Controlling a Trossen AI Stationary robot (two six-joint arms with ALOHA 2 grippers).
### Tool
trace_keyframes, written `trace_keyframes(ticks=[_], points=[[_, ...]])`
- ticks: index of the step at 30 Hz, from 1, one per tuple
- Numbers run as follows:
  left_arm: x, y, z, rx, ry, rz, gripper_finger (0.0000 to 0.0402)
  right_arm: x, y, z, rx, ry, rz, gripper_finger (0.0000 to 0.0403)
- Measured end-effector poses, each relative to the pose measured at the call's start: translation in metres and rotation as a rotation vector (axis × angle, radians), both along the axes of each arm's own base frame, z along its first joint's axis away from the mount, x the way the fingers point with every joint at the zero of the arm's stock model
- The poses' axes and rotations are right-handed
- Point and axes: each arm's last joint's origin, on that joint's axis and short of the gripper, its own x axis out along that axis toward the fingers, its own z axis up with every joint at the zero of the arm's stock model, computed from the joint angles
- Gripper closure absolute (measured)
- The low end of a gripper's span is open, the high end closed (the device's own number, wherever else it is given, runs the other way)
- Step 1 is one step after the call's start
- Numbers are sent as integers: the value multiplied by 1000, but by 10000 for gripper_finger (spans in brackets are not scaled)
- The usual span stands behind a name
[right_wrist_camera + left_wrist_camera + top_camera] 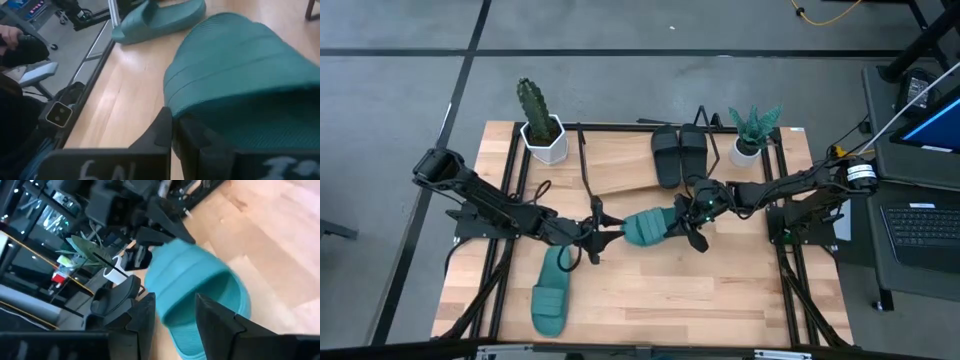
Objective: Pick and place slides into the shelf
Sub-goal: Put the top dark green slide on the shelf
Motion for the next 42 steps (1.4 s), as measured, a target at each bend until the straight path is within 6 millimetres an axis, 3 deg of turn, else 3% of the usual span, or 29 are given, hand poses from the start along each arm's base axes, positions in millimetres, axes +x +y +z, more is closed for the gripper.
trace_keyframes(ticks=[8,13,21,42], points=[[13,-4,-6,132,25,-8,275,9,0,15,-6,9,4,391],[28,-7,1,206,37,2,275,9,0,16,-4,8,3,391],[46,-12,-7,338,170,1,276,10,0,16,-5,4,6,391],[43,-10,-11,412,259,48,276,10,0,17,-19,-9,25,391]])
